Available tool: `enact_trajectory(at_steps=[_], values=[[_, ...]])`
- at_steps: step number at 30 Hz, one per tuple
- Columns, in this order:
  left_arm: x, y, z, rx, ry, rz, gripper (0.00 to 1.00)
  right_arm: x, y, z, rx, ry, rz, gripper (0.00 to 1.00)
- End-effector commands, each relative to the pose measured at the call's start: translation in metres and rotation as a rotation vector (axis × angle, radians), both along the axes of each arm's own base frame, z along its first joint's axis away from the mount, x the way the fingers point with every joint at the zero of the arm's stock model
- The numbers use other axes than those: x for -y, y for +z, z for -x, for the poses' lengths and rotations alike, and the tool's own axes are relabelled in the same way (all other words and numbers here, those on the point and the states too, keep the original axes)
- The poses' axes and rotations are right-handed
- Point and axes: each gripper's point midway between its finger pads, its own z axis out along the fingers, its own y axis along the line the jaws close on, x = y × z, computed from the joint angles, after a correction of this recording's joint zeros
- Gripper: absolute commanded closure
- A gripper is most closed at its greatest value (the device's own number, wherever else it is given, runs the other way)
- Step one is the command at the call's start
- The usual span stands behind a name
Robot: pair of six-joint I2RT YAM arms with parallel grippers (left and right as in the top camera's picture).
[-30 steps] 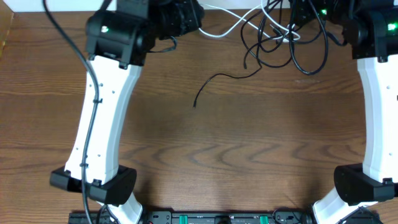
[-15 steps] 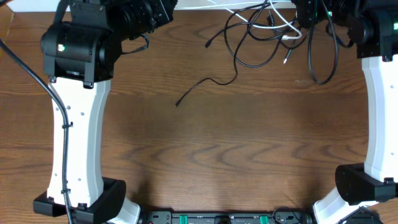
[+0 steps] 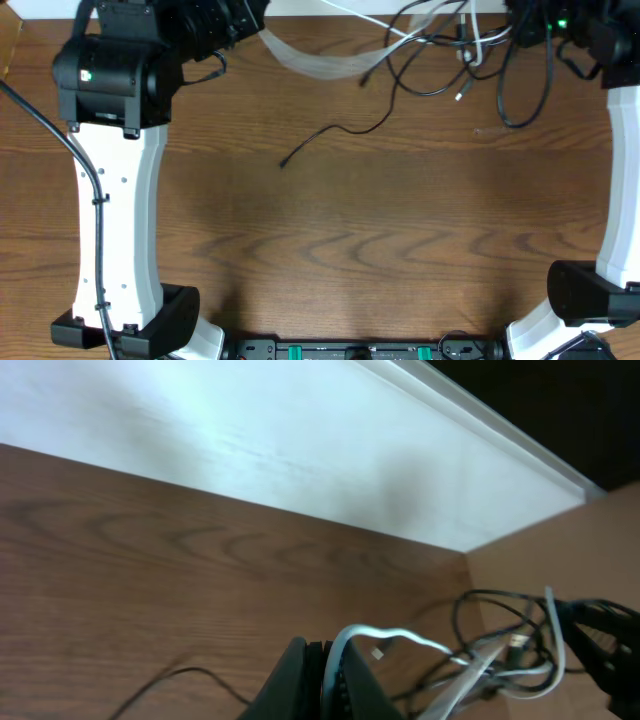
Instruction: Untangle cables
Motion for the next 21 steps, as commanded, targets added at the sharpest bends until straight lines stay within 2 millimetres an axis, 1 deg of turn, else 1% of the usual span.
enact_trajectory(at_steps=[1, 4, 8, 10, 13, 17, 18, 19, 21], values=[[-0.018, 0.013, 0.002, 0.047, 0.046, -0.024, 0.93, 0.028, 0.003, 0.001, 0.007, -0.085, 0.038, 0.97], [-0.026, 0.017, 0.004, 0.056, 0.064, -0.023, 0.92, 0.041, -0.001, 0.003, -0.012, -0.126, 0.056, 0.99], [-0.027, 0.018, 0.005, 0.06, 0.066, -0.023, 0.93, 0.041, 0.0, 0.002, -0.007, -0.121, 0.05, 0.99], [-0.028, 0.018, 0.005, 0.063, 0.064, -0.029, 0.93, 0.051, 0.0, 0.001, -0.006, -0.166, 0.082, 0.97], [-0.036, 0.019, 0.003, 0.071, 0.085, -0.044, 0.93, 0.061, -0.002, 0.002, -0.013, -0.201, 0.101, 0.96], [-0.066, 0.021, -0.001, 0.077, 0.159, -0.049, 0.93, 0.076, -0.004, 0.004, -0.024, -0.235, 0.104, 0.96], [-0.074, 0.022, -0.001, 0.077, 0.18, -0.049, 0.93, 0.079, -0.004, 0.004, -0.024, -0.244, 0.103, 0.96], [-0.087, 0.022, -0.002, 0.077, 0.21, -0.051, 0.93, 0.085, -0.004, 0.005, -0.026, -0.256, 0.099, 0.96], [-0.103, 0.022, -0.003, 0.078, 0.247, -0.055, 0.92, 0.088, -0.003, 0.005, -0.025, -0.262, 0.097, 0.96]])
